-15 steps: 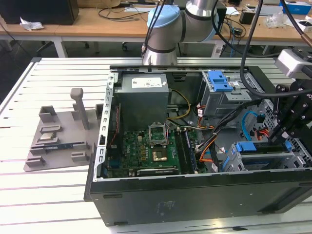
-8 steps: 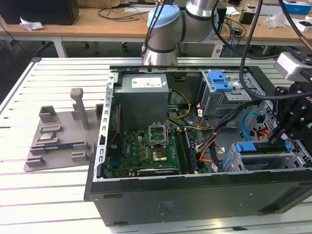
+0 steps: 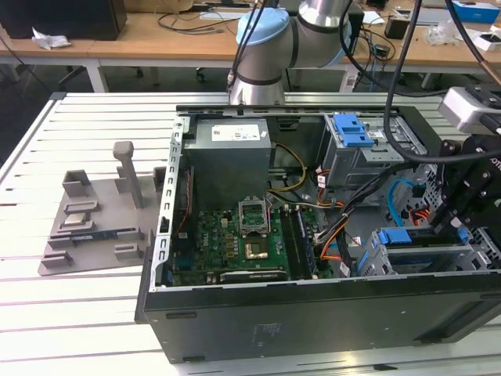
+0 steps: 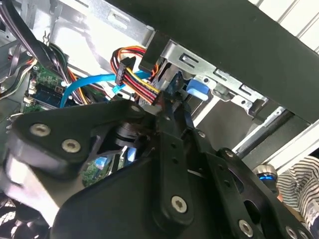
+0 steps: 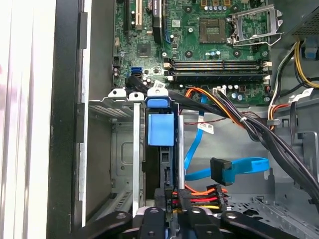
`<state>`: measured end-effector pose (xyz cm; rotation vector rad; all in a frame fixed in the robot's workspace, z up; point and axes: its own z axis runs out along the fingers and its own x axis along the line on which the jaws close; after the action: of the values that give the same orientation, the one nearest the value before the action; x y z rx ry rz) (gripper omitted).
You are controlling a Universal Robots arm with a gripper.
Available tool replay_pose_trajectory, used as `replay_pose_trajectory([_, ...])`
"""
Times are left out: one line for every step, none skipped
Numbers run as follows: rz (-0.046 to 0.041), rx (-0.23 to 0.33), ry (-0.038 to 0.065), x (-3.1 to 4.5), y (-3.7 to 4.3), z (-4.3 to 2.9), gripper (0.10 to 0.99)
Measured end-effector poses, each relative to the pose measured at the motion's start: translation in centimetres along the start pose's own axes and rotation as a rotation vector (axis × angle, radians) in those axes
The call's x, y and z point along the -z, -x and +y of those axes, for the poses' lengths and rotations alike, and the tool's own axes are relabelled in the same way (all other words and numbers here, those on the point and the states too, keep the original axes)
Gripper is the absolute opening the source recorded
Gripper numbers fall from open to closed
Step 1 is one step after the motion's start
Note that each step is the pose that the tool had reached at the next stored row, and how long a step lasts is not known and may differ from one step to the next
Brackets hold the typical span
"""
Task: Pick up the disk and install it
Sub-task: 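Insert the first disk wire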
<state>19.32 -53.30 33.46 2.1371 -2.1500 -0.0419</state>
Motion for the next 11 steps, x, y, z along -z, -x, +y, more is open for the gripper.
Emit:
replay_pose_trajectory([0.0011, 0.0, 0.0, 0.07, -0.01, 0.01, 0.239])
replay_pose_trajectory([0.0009, 0.0, 0.0, 0.34, -0.02, 0.03, 0.239])
replay_pose_trajectory([0.0007, 0.0, 0.0, 0.73, -0.04, 0.07, 0.239])
replay_pose_trajectory([0.001, 0.0, 0.0, 1.13, -0.05, 0.11, 0.239])
replay_pose_trajectory([0.0008, 0.0, 0.0, 2.07, 0.04, 0.21, 0.239])
replay_pose_trajectory([0.0011, 0.0, 0.0, 2.5, 0.14, 0.24, 0.224])
replay_pose_trajectory([0.0011, 0.0, 0.0, 2.9, 0.18, 0.28, 0.224])
replay_pose_trajectory([0.0008, 0.0, 0.0, 3.63, 0.2, 0.36, 0.157])
replay_pose_trajectory([0.0011, 0.0, 0.0, 4.37, 0.21, 0.43, 0.106])
replay_pose_trajectory([0.0012, 0.0, 0.0, 4.96, 0.2, 0.48, 0.106])
replay_pose_trajectory([0.001, 0.0, 0.0, 5.24, 0.18, 0.51, 0.106])
